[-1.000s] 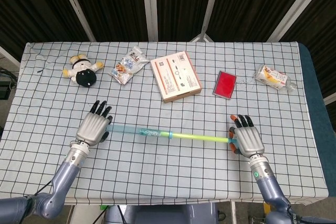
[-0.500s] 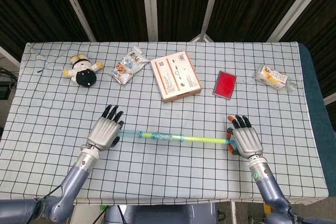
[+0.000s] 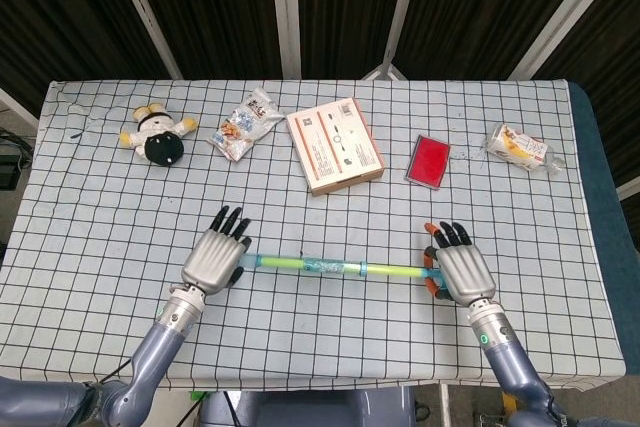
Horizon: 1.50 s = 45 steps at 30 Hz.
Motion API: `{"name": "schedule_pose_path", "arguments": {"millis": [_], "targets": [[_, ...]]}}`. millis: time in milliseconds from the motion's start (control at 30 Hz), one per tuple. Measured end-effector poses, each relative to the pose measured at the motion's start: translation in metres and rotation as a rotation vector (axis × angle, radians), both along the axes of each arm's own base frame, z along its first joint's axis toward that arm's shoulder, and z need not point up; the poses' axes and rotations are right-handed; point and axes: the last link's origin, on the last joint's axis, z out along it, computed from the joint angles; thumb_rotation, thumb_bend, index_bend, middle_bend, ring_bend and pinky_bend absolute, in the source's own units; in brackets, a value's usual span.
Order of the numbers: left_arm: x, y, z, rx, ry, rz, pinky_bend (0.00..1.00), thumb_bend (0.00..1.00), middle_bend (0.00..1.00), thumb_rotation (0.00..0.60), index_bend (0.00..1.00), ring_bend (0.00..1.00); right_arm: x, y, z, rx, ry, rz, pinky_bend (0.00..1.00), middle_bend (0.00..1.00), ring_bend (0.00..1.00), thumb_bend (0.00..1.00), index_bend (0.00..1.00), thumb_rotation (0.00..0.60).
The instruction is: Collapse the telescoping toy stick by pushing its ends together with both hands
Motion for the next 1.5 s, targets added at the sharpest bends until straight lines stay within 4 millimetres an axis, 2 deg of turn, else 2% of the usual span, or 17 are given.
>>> {"name": "schedule_pose_path", "arguments": {"millis": [300, 900, 1000, 1033, 1100, 1200, 1233, 1300, 1500], "targets": [[0.007, -0.004, -0.005, -0.006, -0.011, -0.008, 0.00, 0.54, 0.14, 0.600, 0.57, 0.00, 0.010, 0.008, -0.001, 0.020, -0.017, 0.045, 0.00, 0.16, 0.00, 0.48, 0.60, 0.600], [0.014, -0.008, -0.010, -0.022, -0.016, -0.008, 0.00, 0.54, 0.14, 0.600, 0.56, 0.00, 0.011, 0.012, -0.007, 0.048, -0.011, 0.062, 0.00, 0.16, 0.00, 0.48, 0.60, 0.600], [0.014, -0.008, -0.010, -0.023, -0.015, -0.007, 0.00, 0.48, 0.13, 0.600, 0.52, 0.00, 0.011, 0.012, -0.007, 0.050, -0.008, 0.066, 0.00, 0.16, 0.00, 0.48, 0.59, 0.600], [0.013, -0.009, -0.010, -0.024, -0.015, -0.006, 0.00, 0.45, 0.13, 0.600, 0.50, 0.00, 0.011, 0.012, -0.007, 0.050, -0.009, 0.066, 0.00, 0.16, 0.00, 0.48, 0.58, 0.600], [0.012, -0.009, -0.010, -0.025, -0.016, -0.003, 0.00, 0.36, 0.12, 0.600, 0.42, 0.00, 0.010, 0.012, -0.007, 0.047, -0.010, 0.063, 0.00, 0.14, 0.00, 0.48, 0.45, 0.600], [0.010, -0.009, -0.008, -0.025, -0.020, 0.002, 0.00, 0.21, 0.10, 0.600, 0.22, 0.00, 0.008, 0.011, -0.006, 0.046, -0.008, 0.057, 0.00, 0.05, 0.00, 0.47, 0.15, 0.600], [0.009, -0.009, -0.007, -0.024, -0.022, 0.004, 0.00, 0.19, 0.09, 0.600, 0.19, 0.00, 0.008, 0.010, -0.006, 0.046, -0.006, 0.055, 0.00, 0.01, 0.00, 0.47, 0.06, 0.600], [0.008, -0.009, -0.005, -0.021, -0.027, 0.008, 0.00, 0.17, 0.08, 0.600, 0.15, 0.00, 0.006, 0.009, -0.005, 0.046, -0.001, 0.047, 0.00, 0.00, 0.00, 0.46, 0.00, 0.600], [0.003, -0.008, 0.003, -0.014, -0.059, 0.033, 0.00, 0.17, 0.07, 0.600, 0.14, 0.00, 0.003, 0.006, 0.000, 0.036, 0.008, 0.020, 0.00, 0.00, 0.00, 0.45, 0.00, 0.600]]}}
